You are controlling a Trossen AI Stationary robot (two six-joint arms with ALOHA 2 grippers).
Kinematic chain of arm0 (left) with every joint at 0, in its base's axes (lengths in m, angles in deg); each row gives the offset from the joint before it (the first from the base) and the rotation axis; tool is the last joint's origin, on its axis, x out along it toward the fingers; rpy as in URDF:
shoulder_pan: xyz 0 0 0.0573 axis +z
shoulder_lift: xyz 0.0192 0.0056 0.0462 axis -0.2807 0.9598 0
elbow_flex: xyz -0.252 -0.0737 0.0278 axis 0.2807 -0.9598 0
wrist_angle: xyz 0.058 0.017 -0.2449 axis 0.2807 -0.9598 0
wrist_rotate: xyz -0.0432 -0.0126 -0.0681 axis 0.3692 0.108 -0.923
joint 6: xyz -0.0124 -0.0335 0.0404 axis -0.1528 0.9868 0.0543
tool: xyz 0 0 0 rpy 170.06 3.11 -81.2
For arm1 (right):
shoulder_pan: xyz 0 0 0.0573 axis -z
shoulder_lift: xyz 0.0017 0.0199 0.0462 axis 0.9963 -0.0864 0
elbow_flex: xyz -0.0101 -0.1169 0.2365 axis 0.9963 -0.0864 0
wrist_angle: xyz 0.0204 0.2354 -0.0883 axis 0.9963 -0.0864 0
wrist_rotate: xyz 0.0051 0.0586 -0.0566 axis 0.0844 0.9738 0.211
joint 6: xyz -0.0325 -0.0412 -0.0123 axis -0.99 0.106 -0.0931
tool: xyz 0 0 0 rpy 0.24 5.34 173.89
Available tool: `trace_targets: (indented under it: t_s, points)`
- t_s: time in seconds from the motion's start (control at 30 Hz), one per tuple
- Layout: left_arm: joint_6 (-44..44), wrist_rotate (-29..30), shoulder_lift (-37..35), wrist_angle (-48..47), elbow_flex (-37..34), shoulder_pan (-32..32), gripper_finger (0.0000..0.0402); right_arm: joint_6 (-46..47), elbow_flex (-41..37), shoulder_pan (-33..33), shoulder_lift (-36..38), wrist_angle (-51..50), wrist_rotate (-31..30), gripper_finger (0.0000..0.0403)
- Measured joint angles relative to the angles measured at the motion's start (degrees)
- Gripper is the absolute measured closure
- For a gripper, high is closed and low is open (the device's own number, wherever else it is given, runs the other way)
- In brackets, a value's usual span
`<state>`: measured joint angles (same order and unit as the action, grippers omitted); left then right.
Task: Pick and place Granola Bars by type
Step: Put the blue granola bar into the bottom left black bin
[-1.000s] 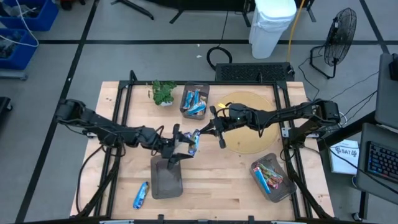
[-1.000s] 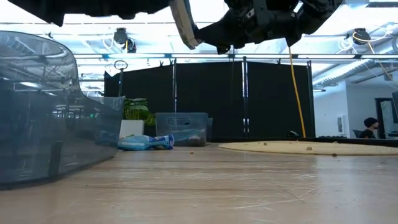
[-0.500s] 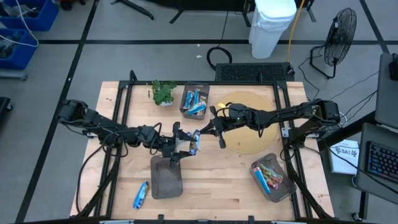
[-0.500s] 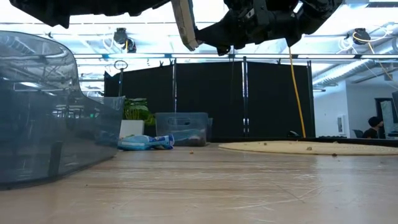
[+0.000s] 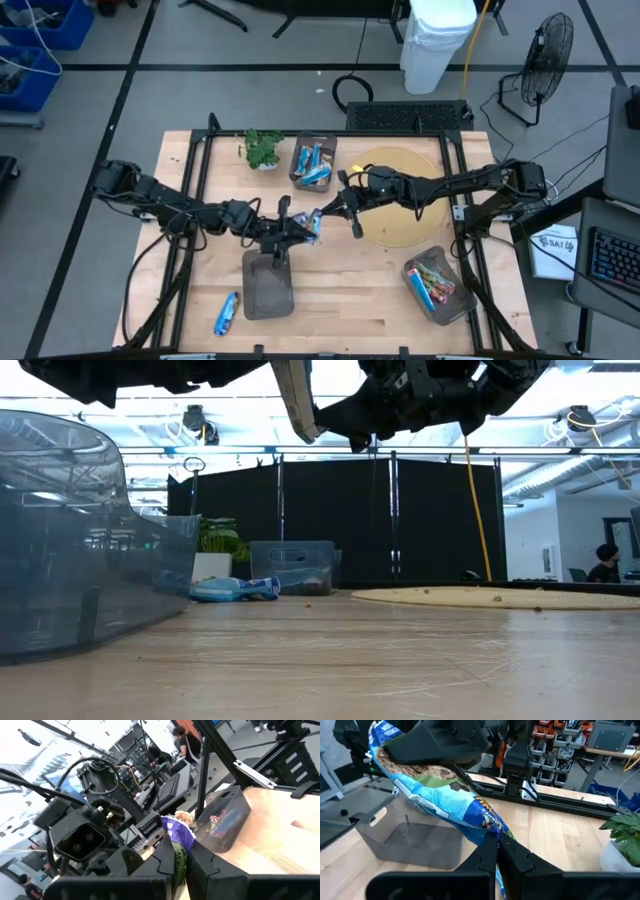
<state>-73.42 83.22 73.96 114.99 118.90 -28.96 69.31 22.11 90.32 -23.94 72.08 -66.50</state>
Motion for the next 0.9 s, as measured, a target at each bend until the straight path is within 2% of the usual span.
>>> trace_targets:
  t_s: [0.1,0.2,0.37,0.53,0.7,0.9]
  points:
    - [-1.49,0.18,-0.08,0.09,0.0,-0.27,0.0388,0.88,0.01,0.02,0.01,-0.36,0.02,0.0375]
    - [-1.77,0.76,-1.04,-0.56,-0.04,-0.57,0.0389,0.11,0.02,0.02,0.01,-1.67,0.07,0.0333]
    - [-2.79,6.83,-4.34,-5.14,-0.04,-2.11,0.039,1.65,0.02,0.35,0.26,-5.42,-0.4,0.0233]
    - [-1.49,15.68,-10.82,-13.55,-0.04,-5.65,0.039,1.69,0.02,0.81,4.71,-14.98,-6.19,0.0154]
    - [1.98,24.42,-17.83,-22.77,-0.04,-11.15,0.039,1.88,0.04,1.35,14.64,-25.83,-7.8,0.0137]
    - [10.66,34.32,-23.63,-34.03,-0.04,-18.0,0.0391,2.79,-0.15,1.49,27.72,-36.95,-8.02,0.015]
